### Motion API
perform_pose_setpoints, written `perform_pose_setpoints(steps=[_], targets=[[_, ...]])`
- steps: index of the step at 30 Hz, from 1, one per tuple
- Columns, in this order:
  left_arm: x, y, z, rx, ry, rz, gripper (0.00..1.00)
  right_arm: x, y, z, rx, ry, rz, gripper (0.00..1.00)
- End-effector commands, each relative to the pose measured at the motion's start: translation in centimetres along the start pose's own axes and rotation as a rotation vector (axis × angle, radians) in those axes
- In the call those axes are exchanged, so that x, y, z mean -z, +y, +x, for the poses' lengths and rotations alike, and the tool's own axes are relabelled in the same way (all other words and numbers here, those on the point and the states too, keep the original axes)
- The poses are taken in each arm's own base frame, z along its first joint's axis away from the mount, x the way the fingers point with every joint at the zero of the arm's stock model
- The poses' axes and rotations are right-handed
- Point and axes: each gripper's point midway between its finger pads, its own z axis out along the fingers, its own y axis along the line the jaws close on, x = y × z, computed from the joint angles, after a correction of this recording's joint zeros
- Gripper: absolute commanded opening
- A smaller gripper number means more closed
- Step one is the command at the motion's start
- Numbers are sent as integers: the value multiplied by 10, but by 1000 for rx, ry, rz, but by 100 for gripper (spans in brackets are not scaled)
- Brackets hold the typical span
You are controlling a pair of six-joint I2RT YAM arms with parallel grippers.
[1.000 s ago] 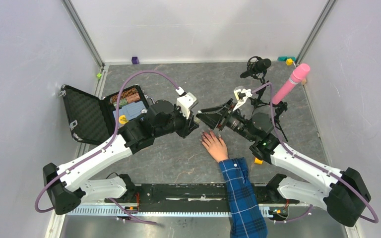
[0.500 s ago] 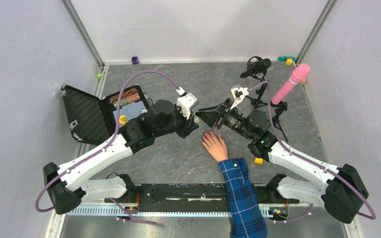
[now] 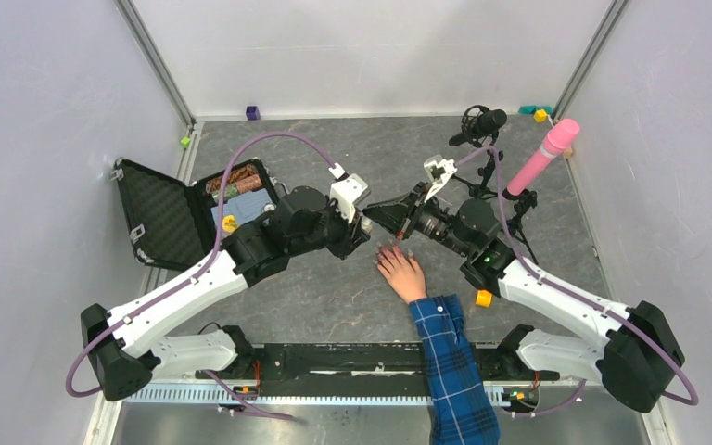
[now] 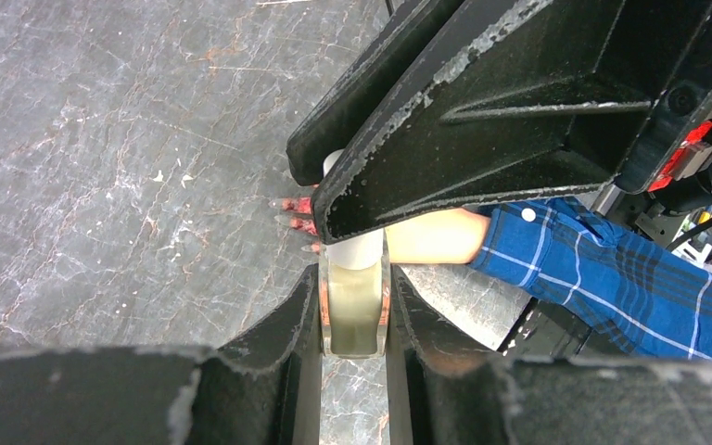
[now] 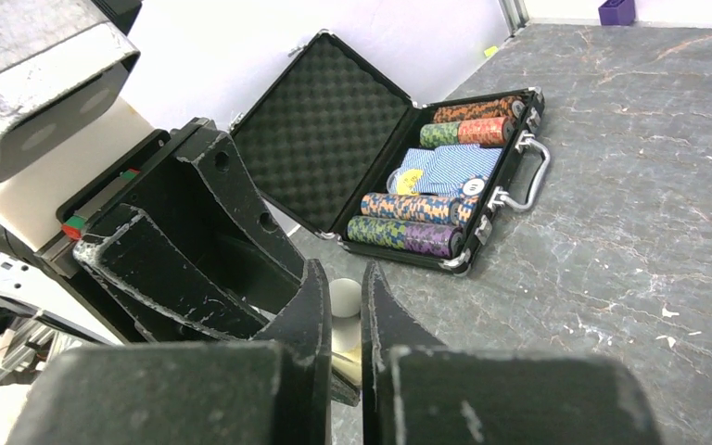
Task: Paint the nails
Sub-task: Unscrew the nail polish bottle.
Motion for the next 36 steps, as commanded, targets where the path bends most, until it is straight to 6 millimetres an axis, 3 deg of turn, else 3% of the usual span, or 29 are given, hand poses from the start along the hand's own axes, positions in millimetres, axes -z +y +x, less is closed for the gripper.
perform_pose_setpoints(steps=[1, 9, 26, 31, 36], targets=[[5, -7, -29, -6, -83, 26, 2, -4, 18, -13, 78, 13, -60, 0], [13, -28, -33, -46, -95, 157, 2, -1, 18, -9, 234, 119, -75, 0], [60, -105, -41, -137, -150, 667, 2, 36, 93, -3, 283, 175, -589, 0], [69, -120, -37, -141, -138, 779, 2, 51, 108, -1, 321, 186, -683, 0], [69, -121, -38, -138, -149, 784, 2, 60, 114, 1, 342, 195, -722, 0]])
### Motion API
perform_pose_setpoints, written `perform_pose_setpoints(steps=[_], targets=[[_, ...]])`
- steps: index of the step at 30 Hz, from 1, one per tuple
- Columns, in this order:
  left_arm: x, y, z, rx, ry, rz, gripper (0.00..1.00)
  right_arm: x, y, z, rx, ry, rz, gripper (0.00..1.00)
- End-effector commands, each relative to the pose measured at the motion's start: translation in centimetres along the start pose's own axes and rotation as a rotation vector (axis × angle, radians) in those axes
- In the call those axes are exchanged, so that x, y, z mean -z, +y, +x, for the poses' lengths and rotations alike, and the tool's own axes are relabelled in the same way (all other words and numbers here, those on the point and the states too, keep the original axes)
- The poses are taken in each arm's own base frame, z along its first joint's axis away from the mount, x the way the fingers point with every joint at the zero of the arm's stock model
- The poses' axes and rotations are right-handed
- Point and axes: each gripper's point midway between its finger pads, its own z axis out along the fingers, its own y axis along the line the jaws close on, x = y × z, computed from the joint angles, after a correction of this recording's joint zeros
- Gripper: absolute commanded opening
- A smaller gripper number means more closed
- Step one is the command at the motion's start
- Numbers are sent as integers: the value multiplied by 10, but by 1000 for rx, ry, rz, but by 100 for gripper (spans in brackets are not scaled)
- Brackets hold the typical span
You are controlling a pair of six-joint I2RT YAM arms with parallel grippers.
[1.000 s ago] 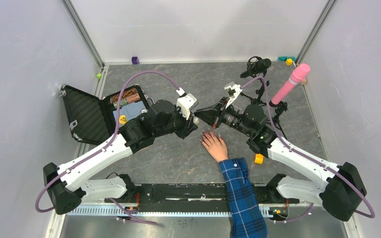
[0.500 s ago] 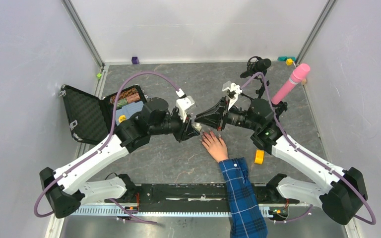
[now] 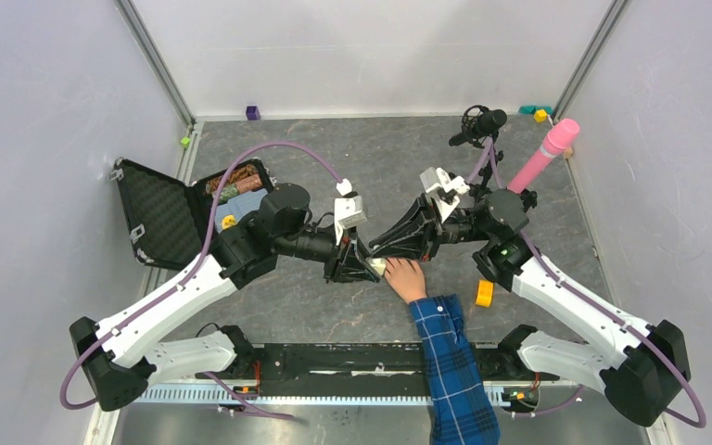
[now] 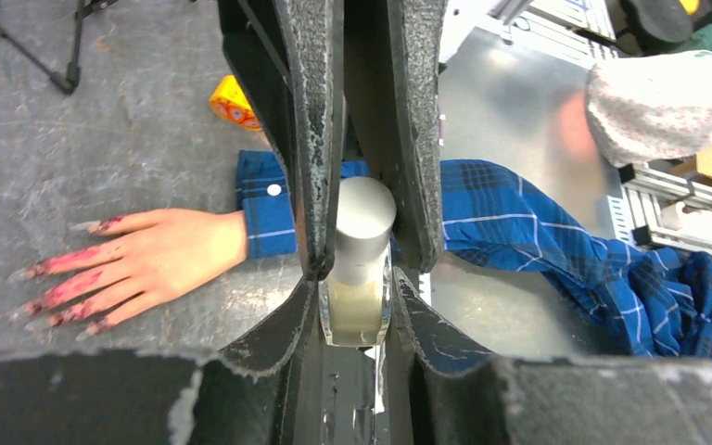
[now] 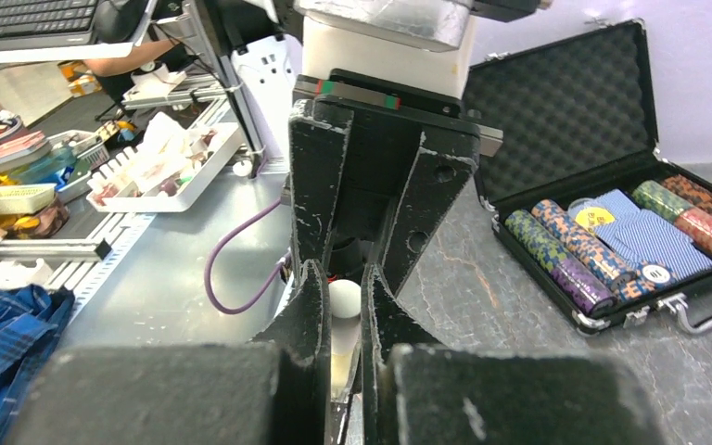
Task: Paint the nails
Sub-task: Unscrew the nail polish bottle.
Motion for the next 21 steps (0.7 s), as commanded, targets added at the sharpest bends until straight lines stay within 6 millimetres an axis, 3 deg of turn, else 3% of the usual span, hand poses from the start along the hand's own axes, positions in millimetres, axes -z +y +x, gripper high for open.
perform_pose_setpoints(steps=[1, 10, 14, 16, 18, 21], targets=[[-3, -27, -36, -130, -107, 138, 2, -2, 17, 0, 68, 2, -82, 0], [-3, -11, -39, -129, -126, 37, 2, -1, 12, -4, 77, 0, -44, 1], [0, 5, -40, -136, -137, -63, 2, 0, 1, -12, 92, -6, 40, 30], [3, 12, -41, -139, -145, -113, 2, 1, -6, -16, 103, -9, 98, 52], [6, 20, -43, -142, -156, -163, 2, 3, -11, -21, 111, -19, 143, 66], [9, 31, -44, -137, -165, -236, 2, 6, -17, -26, 106, -36, 192, 82]])
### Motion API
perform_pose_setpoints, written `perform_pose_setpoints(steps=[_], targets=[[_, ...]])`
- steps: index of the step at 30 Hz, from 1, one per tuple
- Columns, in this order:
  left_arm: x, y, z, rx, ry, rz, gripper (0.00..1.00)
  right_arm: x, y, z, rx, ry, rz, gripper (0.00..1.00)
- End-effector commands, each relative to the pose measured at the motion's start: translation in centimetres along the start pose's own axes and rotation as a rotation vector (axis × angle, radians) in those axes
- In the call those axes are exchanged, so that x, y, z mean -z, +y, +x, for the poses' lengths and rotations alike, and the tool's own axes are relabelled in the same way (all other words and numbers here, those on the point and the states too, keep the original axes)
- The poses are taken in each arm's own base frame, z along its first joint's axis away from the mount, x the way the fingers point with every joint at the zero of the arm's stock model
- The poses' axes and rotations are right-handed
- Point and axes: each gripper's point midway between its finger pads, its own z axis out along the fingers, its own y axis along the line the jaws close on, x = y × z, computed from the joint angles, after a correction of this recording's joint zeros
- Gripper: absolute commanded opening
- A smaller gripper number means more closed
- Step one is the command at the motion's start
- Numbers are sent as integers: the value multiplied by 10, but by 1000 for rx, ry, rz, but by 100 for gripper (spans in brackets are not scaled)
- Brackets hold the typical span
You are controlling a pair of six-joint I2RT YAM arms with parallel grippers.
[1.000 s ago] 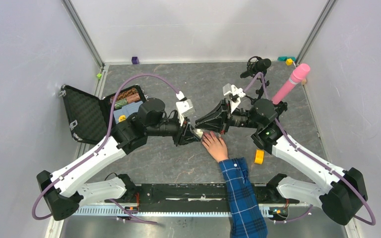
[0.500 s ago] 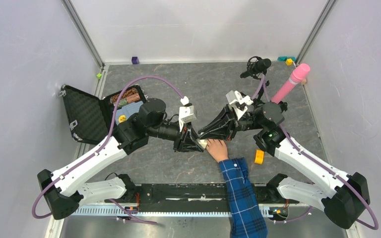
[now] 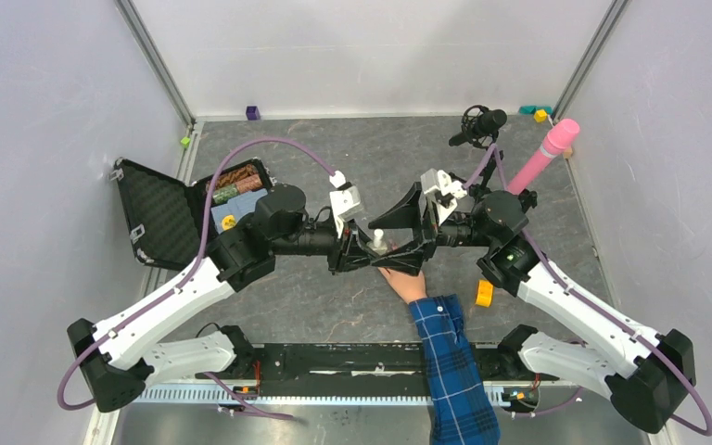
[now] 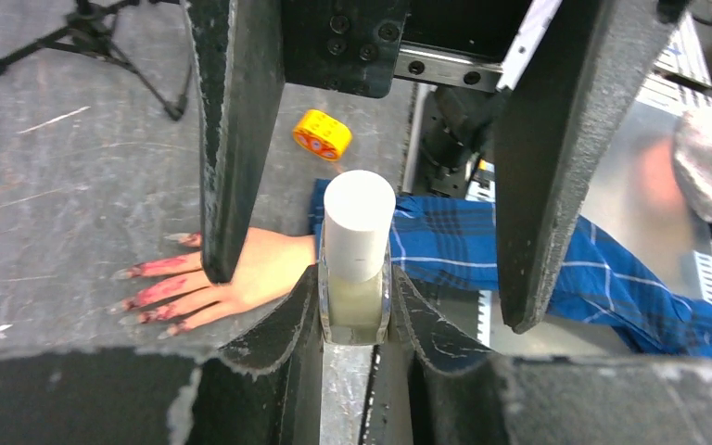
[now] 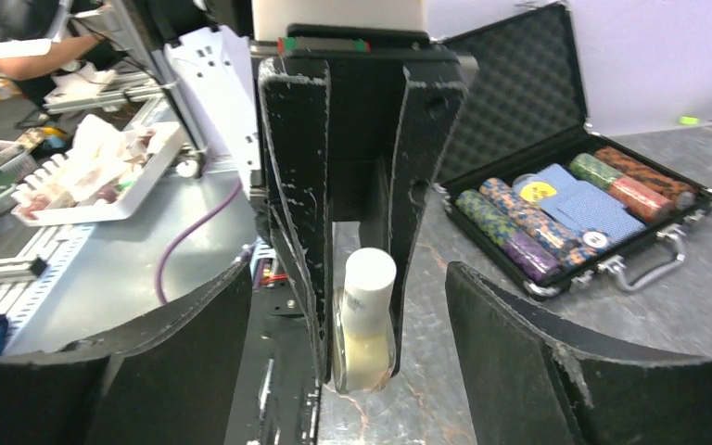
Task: Paint the nails
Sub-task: Unscrew the nail polish bottle.
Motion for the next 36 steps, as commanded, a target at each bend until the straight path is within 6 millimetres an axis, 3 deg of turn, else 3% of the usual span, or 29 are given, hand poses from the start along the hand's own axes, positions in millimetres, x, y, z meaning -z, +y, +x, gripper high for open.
perform_pose_setpoints(steps=[1, 5, 12, 18, 30, 36], targets=[[8, 18, -26, -74, -97, -134, 2, 3, -12, -30, 59, -57, 114, 84], [11, 28, -26, -71, -103, -196, 2, 7, -25, -34, 47, -77, 191, 91], [19, 56, -25, -33, -96, -363, 2, 19, -50, -45, -3, -143, 368, 93], [19, 65, -21, -7, -74, -411, 2, 23, -72, -44, -92, -180, 480, 76], [16, 73, -14, 23, -41, -446, 2, 17, -82, -31, -183, -195, 501, 56], [14, 75, -11, 28, -30, -447, 2, 11, -85, -24, -208, -194, 521, 51]])
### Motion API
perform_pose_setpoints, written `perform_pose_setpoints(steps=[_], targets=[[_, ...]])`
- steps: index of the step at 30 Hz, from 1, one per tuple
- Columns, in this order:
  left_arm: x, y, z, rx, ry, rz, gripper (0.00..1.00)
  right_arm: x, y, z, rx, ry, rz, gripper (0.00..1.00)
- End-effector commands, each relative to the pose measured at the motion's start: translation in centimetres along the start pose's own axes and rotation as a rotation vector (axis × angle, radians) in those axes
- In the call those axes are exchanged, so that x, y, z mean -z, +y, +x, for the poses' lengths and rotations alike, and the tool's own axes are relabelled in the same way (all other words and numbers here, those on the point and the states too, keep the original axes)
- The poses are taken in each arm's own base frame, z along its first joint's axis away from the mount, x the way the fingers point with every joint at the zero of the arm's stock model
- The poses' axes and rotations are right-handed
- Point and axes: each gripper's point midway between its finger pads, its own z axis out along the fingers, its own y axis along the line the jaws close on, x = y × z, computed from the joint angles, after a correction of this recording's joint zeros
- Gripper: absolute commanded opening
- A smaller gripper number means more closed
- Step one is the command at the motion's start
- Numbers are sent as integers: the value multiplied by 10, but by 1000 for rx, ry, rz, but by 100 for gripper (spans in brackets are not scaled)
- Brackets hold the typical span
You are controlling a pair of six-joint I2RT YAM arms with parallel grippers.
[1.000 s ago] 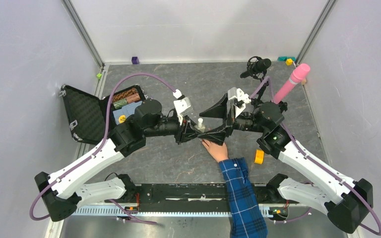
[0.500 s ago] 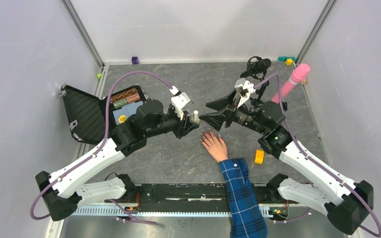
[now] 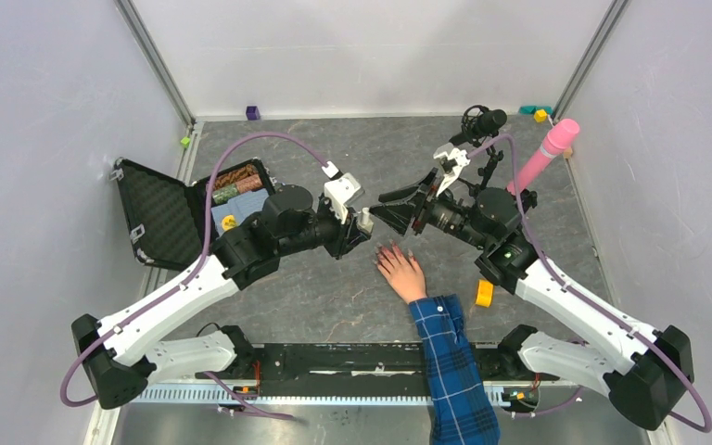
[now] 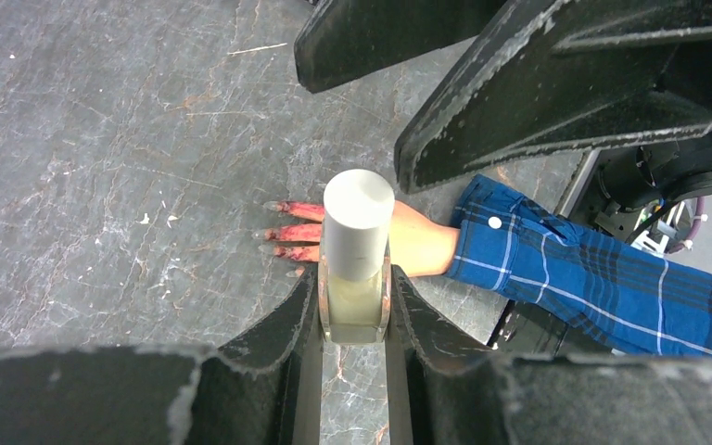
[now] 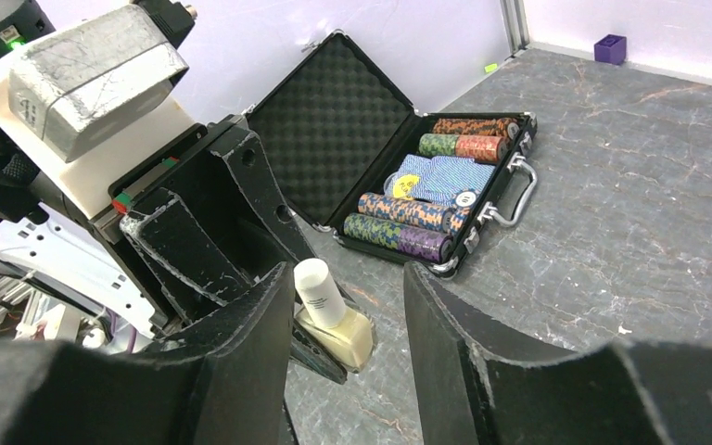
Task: Paint the nails
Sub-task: Unscrew the nail polish bottle.
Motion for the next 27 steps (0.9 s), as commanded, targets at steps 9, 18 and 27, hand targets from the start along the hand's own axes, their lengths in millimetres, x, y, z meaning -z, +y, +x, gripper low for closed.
perform_pose_setpoints(steps=[9, 18, 27], targets=[[0, 3, -20, 20, -47, -32, 2, -14, 4, 1, 13, -19, 39, 50], [-3, 4, -18, 23, -36, -32, 2, -22, 2, 12, 46, 19, 90, 50], [-6, 3, -14, 25, -18, -23, 2, -25, -5, 9, 55, 7, 122, 49]])
